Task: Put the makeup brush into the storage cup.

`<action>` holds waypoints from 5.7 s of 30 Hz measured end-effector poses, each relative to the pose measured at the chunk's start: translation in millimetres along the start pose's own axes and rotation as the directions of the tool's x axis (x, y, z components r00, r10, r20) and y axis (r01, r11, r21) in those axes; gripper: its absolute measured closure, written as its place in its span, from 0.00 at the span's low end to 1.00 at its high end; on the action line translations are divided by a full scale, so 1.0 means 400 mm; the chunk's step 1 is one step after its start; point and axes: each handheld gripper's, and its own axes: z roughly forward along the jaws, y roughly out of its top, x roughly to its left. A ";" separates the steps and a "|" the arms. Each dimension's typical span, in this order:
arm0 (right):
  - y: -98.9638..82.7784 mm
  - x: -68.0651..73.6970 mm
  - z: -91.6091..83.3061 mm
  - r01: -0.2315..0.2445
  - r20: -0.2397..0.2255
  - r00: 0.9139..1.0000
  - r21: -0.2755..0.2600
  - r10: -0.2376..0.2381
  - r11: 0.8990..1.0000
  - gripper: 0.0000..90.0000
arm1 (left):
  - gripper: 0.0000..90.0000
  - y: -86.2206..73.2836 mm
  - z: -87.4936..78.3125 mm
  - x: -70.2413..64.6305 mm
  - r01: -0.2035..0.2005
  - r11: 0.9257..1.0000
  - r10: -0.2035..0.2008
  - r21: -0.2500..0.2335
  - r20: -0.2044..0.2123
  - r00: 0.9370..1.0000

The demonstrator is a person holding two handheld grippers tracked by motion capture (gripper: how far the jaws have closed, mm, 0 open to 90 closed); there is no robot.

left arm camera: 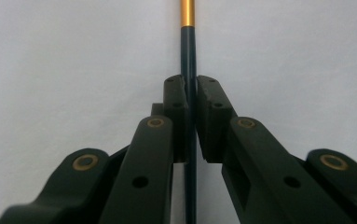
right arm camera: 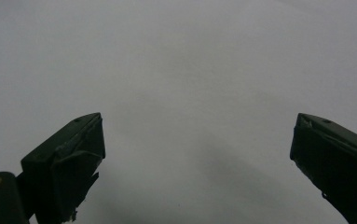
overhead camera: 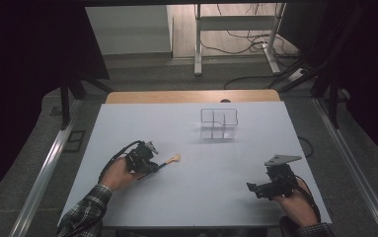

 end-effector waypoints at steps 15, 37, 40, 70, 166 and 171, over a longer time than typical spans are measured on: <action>0.000 -0.002 -0.002 -0.009 -0.006 1.000 -0.008 0.009 1.000 0.03 | 0.93 -0.018 -0.050 -0.019 0.048 0.989 -0.046 -0.143 0.017 0.999; -0.001 -0.005 -0.005 -0.021 0.002 1.000 -0.025 0.021 0.999 0.00 | 0.93 -0.064 -0.107 -0.087 0.101 0.953 -0.091 -0.285 0.046 0.995; -0.001 -0.005 -0.006 -0.022 0.001 1.000 -0.024 0.022 0.999 0.00 | 0.93 -0.069 -0.112 -0.094 0.105 0.949 -0.094 -0.298 0.051 0.994; 0.001 -0.001 -0.009 -0.008 -0.013 1.000 -0.070 0.007 0.998 0.00 | 0.93 -0.108 -0.139 -0.188 0.126 0.891 -0.090 -0.435 0.103 0.991; 0.219 0.208 0.154 -0.091 -0.424 0.905 -0.198 -0.002 0.976 0.08 | 0.93 0.019 -0.048 -0.224 -0.007 0.867 0.099 -0.498 0.159 0.982; 0.226 0.211 0.148 -0.086 -0.446 0.895 -0.199 -0.012 0.976 0.29 | 0.93 0.020 -0.049 -0.227 -0.011 0.865 0.106 -0.502 0.160 0.981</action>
